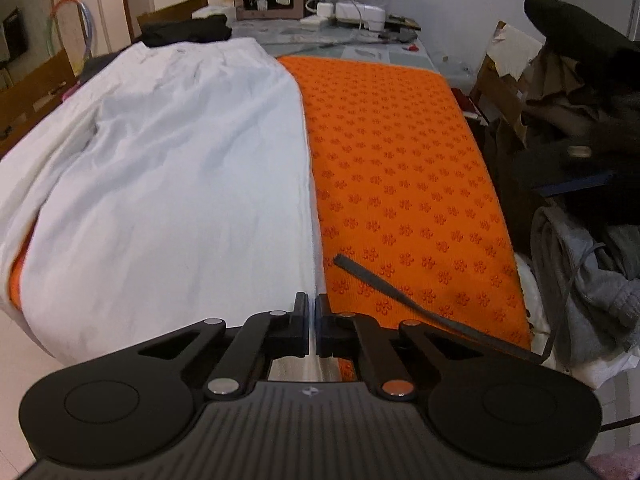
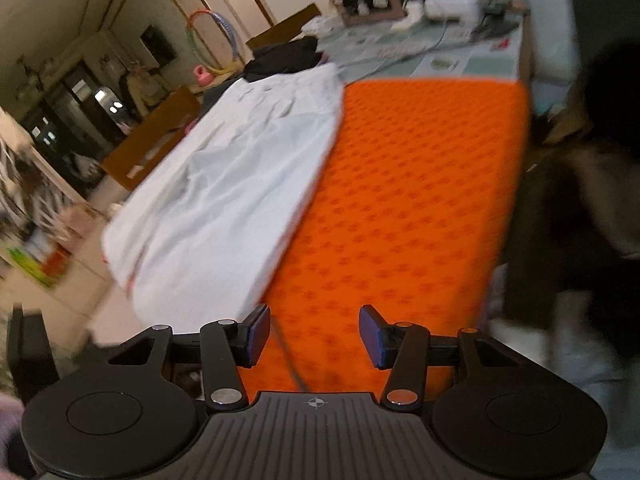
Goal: Fold clothes
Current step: 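Grasp the folded trousers edge with the right gripper and lift it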
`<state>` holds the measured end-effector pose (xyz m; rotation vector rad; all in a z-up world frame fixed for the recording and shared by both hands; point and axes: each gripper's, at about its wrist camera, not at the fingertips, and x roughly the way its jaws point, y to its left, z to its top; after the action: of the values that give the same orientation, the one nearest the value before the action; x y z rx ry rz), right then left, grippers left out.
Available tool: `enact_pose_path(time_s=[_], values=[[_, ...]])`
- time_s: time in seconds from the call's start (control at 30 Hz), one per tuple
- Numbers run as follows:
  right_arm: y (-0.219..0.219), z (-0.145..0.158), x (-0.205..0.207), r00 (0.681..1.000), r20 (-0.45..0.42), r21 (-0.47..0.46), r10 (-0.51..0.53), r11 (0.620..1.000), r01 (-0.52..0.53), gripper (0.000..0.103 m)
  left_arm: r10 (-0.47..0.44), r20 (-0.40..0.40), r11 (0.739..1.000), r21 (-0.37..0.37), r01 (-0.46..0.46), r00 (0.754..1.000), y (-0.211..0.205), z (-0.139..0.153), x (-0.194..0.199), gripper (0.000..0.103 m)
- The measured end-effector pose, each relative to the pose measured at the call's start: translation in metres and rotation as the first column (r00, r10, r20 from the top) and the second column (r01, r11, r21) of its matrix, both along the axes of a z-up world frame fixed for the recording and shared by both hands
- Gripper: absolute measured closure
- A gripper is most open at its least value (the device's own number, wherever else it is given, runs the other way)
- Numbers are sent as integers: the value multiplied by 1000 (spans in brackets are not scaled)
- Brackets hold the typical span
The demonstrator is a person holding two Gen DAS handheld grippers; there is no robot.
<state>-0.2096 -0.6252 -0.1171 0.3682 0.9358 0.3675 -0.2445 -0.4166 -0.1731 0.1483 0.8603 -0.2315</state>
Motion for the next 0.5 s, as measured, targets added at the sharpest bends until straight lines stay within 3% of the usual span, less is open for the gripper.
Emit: enact_pose_path(time_s=[0.27, 0.43, 0.5], values=[[39, -48, 70, 990, -123, 201, 69, 979, -44, 51, 25, 20, 1000, 5, -25, 999, -1, 8, -4, 100], [55, -77, 105, 975, -205, 253, 90, 967, -36, 51, 30, 23, 1000, 5, -30, 999, 1, 11, -5, 100], [60, -89, 114, 960, -244, 314, 137, 948, -55, 55, 26, 25, 1000, 12, -26, 999, 1, 10, -5, 100]])
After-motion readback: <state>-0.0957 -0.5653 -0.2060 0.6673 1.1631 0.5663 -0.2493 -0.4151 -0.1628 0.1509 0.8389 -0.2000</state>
